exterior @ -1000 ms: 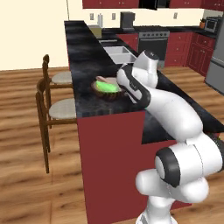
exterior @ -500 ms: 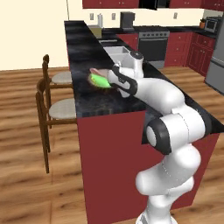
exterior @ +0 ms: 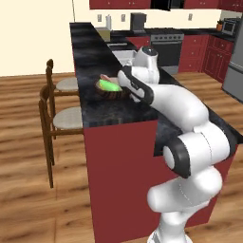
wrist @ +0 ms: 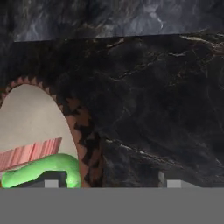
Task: The microwave is finished heating the steak and corn. Take the bowl containing the food and place it on the dining counter.
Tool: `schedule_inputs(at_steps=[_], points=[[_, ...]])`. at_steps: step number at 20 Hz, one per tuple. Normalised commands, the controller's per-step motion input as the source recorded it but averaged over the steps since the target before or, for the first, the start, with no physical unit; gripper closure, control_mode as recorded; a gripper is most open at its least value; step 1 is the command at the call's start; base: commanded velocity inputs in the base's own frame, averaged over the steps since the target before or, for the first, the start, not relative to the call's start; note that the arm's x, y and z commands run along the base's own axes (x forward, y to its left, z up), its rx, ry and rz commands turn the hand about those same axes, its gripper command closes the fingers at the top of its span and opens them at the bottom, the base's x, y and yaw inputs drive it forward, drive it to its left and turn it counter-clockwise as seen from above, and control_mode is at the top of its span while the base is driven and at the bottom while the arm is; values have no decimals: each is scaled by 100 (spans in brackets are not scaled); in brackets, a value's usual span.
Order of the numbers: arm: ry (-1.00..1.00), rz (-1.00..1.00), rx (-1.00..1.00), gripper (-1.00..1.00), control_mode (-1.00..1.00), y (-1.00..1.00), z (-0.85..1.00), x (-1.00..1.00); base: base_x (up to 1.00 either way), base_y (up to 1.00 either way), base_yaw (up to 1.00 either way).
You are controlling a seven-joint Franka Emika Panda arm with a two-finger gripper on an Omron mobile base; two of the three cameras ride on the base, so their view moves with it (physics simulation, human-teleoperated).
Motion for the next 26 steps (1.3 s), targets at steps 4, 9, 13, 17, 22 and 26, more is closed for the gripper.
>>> schedule_inputs(at_steps=[4,9,13,17,22,26], points=[[-37,0,1,-100,-100,-5,62,-100,0,0,0],[-51,0,0,-100,-100,-1,73,-100,0,0,0],[-55,1,0,-100,-100,0,77,-100,0,0,0],[-47,0,0,-100,-100,-8,73,-100,0,0,0],[-32,3,-2,-100,-100,-27,74,-100,0,0,0],[-26,11,-4,-100,-100,-21,61,-100,0,0,0]])
